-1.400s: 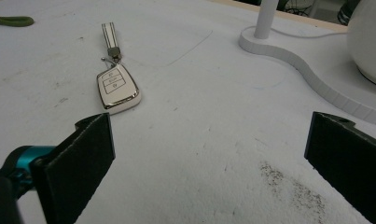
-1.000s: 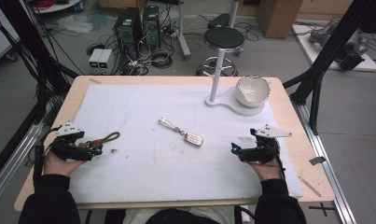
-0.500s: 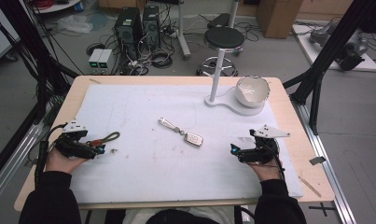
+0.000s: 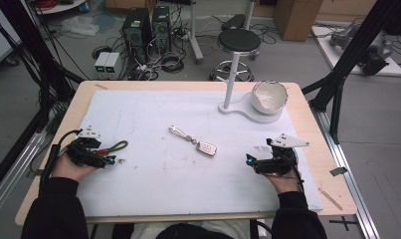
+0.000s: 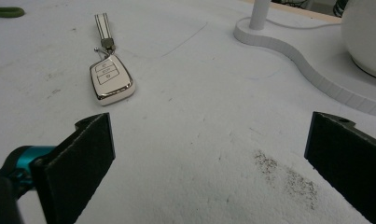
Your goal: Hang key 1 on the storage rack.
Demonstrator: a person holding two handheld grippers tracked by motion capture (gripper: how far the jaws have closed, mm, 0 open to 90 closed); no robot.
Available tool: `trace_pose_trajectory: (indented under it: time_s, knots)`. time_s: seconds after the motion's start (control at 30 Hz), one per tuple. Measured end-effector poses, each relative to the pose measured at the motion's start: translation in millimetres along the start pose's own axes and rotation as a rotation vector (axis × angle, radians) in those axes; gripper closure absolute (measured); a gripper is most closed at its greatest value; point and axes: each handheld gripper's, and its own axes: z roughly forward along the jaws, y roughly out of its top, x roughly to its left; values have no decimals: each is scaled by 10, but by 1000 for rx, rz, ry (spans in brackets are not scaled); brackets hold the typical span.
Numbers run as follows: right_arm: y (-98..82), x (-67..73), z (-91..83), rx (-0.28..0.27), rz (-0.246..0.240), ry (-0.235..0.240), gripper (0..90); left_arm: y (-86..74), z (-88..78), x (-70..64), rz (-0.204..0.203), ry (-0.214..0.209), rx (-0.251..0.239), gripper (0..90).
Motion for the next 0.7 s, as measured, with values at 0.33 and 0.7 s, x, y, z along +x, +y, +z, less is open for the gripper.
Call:
trace_pose_trajectory:
  time_s: [0.33,0.7]
  knots:
    - [-8,-2,-16,-1,-3,-5,5,-25,-42,34,13,-3,15,352]
    - [-24,-14,-22,-1,-3,-12,5,-47,-65,103,6,-30,43,610]
